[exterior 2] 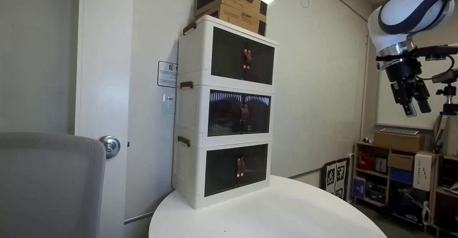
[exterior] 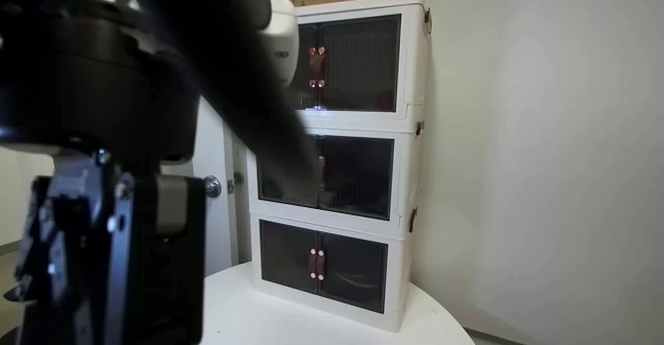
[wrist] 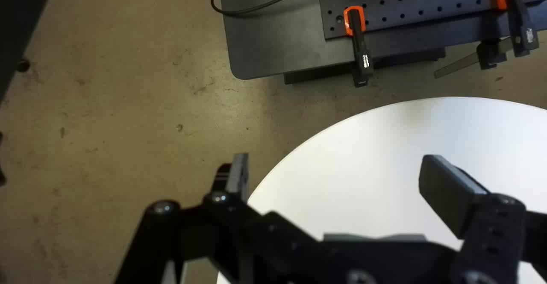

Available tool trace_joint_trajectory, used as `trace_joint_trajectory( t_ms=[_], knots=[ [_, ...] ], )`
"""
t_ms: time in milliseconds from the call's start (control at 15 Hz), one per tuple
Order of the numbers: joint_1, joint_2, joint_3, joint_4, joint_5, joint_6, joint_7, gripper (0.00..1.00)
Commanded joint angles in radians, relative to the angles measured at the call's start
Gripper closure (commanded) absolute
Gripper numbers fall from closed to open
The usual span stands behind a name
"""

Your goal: Open the doors of the topmost cabinet.

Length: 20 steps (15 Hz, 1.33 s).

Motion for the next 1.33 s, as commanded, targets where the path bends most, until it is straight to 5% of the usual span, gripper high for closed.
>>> trace_joint_trajectory(
  t_ms=[0,267,667,1000,1267],
  knots=[
    [0.017,-0.001,-0.014,0.003,-0.005,-0.005,0.006,0.00],
    [0.020,0.015,-0.013,0.014,-0.009,0.010,0.005,0.00],
    [0.062,0.255,0.083,0.133,-0.139,0.368,0.147,0.00],
    [0.129,0.463,0.219,0.266,-0.425,0.553,0.468,0.00],
    [0.228,0.585,0.243,0.410,-0.679,0.566,0.765,0.00]
  ],
)
